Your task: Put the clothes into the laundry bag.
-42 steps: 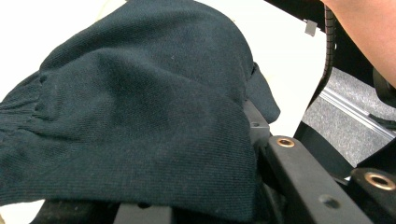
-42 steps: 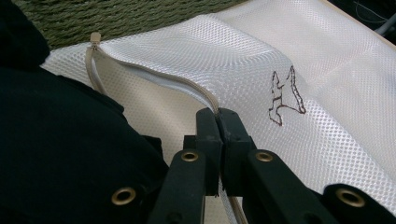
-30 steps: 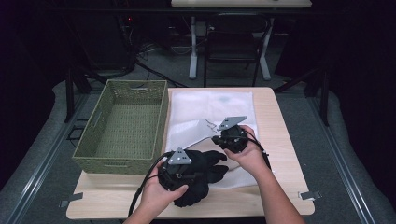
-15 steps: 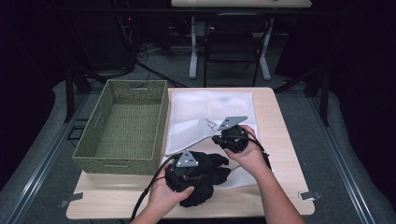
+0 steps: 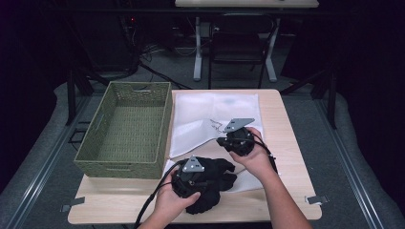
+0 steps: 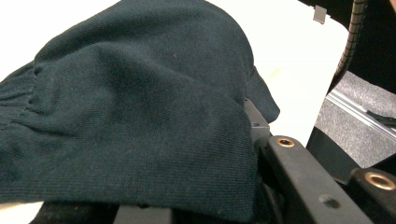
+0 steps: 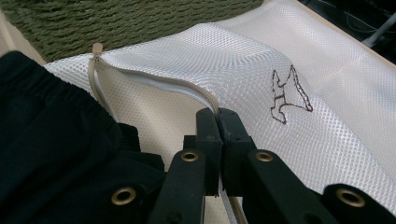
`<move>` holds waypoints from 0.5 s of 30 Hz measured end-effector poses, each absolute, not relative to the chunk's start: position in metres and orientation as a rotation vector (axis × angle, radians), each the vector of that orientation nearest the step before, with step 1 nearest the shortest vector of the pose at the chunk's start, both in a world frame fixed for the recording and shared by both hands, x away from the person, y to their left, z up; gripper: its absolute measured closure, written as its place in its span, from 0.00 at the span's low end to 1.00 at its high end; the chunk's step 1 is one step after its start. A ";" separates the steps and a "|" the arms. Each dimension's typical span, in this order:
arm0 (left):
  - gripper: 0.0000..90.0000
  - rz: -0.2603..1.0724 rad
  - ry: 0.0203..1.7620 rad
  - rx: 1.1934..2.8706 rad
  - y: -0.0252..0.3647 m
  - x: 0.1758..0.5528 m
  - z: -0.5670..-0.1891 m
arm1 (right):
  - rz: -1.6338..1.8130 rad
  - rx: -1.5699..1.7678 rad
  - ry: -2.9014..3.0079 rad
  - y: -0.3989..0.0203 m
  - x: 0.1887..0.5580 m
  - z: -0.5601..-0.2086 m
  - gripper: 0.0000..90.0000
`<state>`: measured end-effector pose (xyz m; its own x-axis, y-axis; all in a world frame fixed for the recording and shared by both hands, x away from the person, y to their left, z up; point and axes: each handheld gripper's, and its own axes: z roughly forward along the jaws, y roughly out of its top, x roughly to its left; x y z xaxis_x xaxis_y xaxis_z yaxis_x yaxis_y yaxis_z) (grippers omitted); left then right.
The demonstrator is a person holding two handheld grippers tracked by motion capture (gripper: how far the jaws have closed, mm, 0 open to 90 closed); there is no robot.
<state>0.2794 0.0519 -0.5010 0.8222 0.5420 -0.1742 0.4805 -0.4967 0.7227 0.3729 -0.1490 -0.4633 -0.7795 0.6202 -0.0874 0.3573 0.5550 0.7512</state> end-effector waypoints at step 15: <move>0.81 0.071 0.764 2.173 0.052 0.282 -0.510 | 1.091 0.812 2.420 -0.151 0.370 -0.456 0.98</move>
